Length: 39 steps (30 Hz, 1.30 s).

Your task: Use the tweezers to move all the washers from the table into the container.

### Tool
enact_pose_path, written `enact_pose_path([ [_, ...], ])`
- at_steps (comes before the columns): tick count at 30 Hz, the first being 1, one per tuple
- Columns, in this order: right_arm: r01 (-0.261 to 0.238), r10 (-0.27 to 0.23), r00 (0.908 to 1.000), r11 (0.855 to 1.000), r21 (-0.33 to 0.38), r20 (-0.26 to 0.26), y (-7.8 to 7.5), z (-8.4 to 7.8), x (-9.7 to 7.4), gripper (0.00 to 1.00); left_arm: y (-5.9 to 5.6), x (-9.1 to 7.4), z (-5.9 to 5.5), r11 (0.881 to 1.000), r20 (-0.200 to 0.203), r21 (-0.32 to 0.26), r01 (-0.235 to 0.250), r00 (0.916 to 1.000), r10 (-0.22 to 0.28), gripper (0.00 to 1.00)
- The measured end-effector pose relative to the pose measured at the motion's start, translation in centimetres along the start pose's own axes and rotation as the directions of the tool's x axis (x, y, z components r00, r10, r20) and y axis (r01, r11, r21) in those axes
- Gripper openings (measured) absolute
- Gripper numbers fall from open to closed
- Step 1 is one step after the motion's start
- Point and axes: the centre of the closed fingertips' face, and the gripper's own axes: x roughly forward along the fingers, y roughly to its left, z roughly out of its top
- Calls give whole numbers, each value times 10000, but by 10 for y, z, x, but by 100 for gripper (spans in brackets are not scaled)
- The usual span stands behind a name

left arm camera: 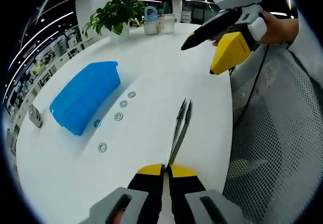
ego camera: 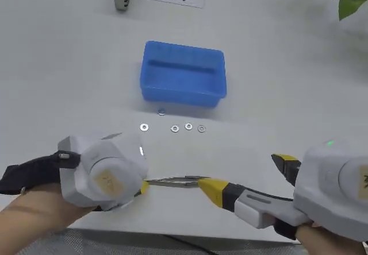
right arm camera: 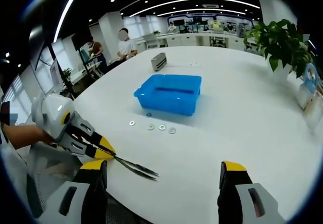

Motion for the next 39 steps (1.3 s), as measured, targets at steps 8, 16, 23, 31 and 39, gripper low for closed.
enact_pose_path([
  [8, -776, 752, 9967, 9934, -844, -303, 20, -1, 10, 87, -5, -7, 3, 9990, -106, 390, 201, 9998, -197, 0],
  [16, -2018, 1717, 9769, 9371, -2849, -1272, 52, -11, 28, 61, -5, -34, 25, 9998, 308, 139, 132, 9994, -136, 0],
  [23, -2862, 2410, 9566, 8830, -3719, -1639, 68, -5, 53, 43, -4, -56, 53, 9997, 1064, 40, 240, 9940, -243, 0],
  [31, -3381, 2922, 9405, 8568, -3894, -1736, 74, 6, 67, 26, 8, -76, 76, 10000, 1711, -34, -92, 9852, 97, 0],
  [39, -4212, 3961, 9049, 7801, -4626, -1559, 101, 31, 79, 9, 28, -92, 83, 9966, 1875, 337, -757, 9799, 681, 0],
])
